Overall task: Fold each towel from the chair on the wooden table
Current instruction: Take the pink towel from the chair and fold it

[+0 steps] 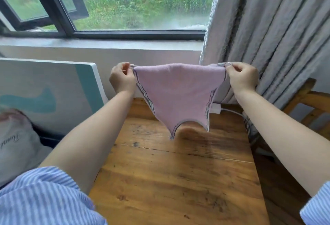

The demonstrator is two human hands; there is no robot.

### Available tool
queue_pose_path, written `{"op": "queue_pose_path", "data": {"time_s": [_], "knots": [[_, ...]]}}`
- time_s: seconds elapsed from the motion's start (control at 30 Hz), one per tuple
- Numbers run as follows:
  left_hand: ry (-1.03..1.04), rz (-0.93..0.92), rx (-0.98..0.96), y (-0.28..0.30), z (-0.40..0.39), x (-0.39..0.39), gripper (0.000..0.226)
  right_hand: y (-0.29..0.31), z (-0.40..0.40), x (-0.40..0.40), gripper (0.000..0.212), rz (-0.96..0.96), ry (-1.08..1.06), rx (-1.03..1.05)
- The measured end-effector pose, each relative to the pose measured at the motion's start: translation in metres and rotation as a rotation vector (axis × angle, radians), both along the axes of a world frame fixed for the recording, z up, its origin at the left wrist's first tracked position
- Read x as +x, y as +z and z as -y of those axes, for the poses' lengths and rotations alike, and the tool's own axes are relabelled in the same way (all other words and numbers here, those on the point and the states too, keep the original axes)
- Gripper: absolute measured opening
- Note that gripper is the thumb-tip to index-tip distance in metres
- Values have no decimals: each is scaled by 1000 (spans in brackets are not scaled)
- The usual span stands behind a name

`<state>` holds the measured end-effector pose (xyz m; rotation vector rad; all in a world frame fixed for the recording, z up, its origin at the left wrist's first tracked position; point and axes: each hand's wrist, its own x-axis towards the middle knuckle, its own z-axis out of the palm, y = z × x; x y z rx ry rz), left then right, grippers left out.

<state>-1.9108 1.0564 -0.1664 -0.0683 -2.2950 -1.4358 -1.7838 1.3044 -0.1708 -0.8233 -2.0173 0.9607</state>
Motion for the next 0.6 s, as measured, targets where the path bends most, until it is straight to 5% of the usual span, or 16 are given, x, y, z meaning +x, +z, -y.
{"op": "queue_pose_path", "data": {"time_s": [0.2,0.43,0.6], "knots": [[-244,389,-356,-88,28,37,21,-89,24,60,18,431,61,-142],[-730,607,-1536,-180,34,123,25,-187,67,143,35,1257,350,67],[-877,683,-1732,-233,49,160,38,-232,93,187,28,1608,545,201]]}}
